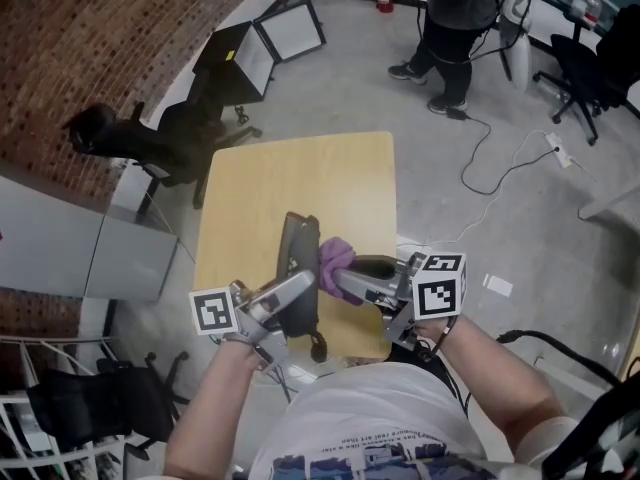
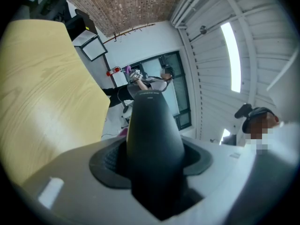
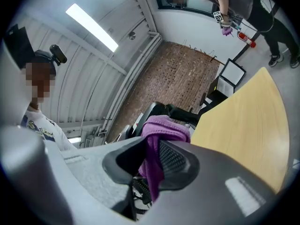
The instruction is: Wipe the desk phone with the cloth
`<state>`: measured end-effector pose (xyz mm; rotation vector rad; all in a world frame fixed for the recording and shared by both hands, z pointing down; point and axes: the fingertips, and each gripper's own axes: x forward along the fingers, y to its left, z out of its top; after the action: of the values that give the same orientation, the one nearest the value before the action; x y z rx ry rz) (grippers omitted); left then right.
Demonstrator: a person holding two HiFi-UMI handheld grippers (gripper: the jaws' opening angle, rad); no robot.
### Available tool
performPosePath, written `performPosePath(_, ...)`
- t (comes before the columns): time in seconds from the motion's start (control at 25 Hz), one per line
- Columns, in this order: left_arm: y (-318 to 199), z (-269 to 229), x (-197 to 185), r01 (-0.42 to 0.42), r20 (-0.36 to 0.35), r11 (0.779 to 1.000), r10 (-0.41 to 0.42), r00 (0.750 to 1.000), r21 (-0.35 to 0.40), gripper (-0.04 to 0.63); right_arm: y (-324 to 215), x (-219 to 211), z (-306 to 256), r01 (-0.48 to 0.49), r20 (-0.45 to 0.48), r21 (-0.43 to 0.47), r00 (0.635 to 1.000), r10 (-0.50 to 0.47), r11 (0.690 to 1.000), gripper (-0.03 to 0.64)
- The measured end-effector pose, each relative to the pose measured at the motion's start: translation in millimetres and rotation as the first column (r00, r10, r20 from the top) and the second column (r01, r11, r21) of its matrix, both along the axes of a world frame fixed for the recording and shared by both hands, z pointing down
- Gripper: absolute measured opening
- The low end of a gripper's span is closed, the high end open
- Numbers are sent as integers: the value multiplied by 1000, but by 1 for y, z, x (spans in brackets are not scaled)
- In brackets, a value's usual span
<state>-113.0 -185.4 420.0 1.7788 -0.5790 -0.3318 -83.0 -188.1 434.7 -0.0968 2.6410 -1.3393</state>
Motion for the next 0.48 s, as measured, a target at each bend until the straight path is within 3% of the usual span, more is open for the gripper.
performPosePath(0.24, -8, 2, -3, 20, 4, 1000, -20, 1000, -5, 293, 47, -4, 5, 90, -31, -1, 995, -90, 996, 87)
performPosePath(0.48, -15, 1, -3, 24, 15, 1000, -24, 1000, 7, 293, 83, 5, 0, 172, -89, 67, 982, -166, 983, 87)
